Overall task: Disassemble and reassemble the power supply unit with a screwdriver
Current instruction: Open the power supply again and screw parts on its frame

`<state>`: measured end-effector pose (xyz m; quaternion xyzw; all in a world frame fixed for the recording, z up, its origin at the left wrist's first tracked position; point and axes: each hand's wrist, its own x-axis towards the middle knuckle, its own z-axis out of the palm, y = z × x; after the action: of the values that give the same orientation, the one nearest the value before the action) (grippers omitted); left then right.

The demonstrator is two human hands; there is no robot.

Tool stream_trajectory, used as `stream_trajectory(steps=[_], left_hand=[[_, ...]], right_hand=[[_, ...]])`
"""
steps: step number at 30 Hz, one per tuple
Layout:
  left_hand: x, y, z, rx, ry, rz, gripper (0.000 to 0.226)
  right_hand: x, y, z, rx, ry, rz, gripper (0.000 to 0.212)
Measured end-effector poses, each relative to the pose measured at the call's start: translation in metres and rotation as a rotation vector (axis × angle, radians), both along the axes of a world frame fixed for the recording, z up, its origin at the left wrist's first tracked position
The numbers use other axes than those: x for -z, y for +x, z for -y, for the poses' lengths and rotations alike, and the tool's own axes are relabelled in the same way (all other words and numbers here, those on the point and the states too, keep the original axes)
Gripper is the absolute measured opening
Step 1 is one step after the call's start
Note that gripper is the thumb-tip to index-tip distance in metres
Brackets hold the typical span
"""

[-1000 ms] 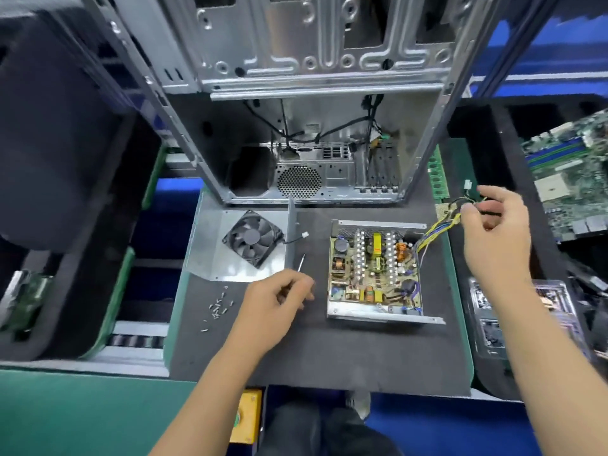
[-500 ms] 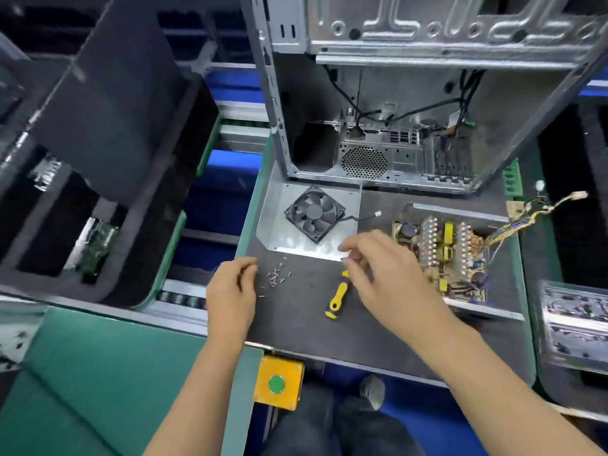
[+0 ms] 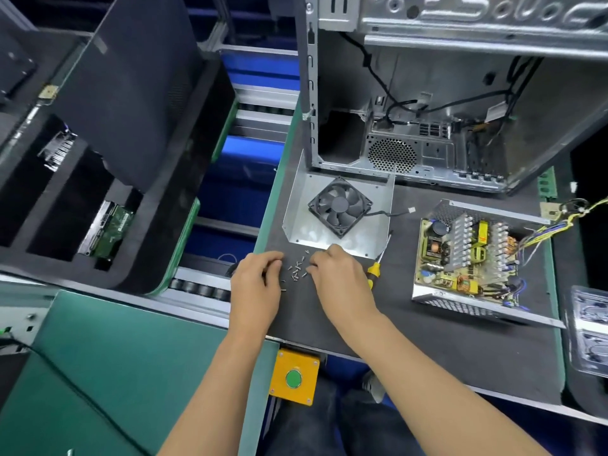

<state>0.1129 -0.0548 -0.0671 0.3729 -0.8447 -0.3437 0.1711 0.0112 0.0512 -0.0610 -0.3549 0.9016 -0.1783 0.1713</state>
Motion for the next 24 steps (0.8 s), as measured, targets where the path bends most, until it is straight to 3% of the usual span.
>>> stream_trajectory(steps=[5,14,20,24], left_hand=[[0.0,0.001,0.005,0.013,0.036,0.001,0.015],[0.001,-0.026,0.003,0.173,-0.008,0.095,0.014],[0.001,-0.029,0.01,0.237,-0.036,0.128,0.011],[-0.004,-0.023,0.016,0.029,0.129,0.007,0.011]], right_hand=[[0.0,0.0,-0.003,-0.019,-0.016,-0.033,0.015],[-0.013,-0.007,-0.005,0.147,-0.265,0.068,0.008],[-0.004,-0.017,0.01,0.026,-0.227,0.048,0.015],[0.002,-0.016,0.014,-0.076,-0.18,-0.065,0.016]])
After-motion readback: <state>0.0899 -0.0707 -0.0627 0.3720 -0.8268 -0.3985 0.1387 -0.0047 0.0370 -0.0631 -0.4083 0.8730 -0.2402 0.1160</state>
